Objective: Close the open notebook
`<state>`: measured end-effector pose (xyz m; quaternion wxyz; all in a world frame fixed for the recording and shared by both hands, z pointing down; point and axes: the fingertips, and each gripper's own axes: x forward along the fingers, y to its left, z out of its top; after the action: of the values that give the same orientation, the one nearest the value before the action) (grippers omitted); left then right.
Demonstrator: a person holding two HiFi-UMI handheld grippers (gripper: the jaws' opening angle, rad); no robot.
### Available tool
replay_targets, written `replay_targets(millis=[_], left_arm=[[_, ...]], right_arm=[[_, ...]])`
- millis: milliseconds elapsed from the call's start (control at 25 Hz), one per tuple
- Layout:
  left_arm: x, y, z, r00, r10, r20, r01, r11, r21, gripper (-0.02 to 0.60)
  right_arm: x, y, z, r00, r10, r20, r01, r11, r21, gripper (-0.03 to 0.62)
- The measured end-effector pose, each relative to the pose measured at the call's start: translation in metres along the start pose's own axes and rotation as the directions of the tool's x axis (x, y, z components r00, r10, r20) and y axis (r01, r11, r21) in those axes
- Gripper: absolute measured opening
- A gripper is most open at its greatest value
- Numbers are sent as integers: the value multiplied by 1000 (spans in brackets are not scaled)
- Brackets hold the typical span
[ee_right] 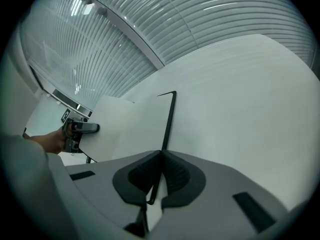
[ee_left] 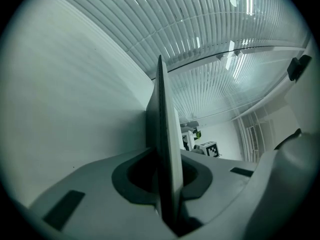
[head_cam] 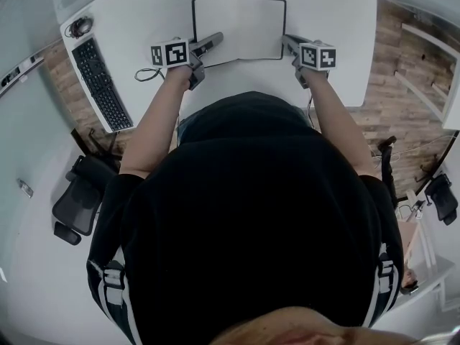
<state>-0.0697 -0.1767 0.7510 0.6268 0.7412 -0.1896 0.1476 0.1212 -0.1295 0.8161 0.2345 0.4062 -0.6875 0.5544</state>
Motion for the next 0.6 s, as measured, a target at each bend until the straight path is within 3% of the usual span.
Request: replay_targets(millis=[320,600], left_arm=[[-1,-4,-1,1000,14,-10,-14,1000,22,77],[-1,-16,-3,999,1,-43,2,999,52,148]], right_arm=[[0,0,-8,1000,24,-6,-24,999,-35,40],[3,4,-9,999,41,-16,-42,998,-57,38]])
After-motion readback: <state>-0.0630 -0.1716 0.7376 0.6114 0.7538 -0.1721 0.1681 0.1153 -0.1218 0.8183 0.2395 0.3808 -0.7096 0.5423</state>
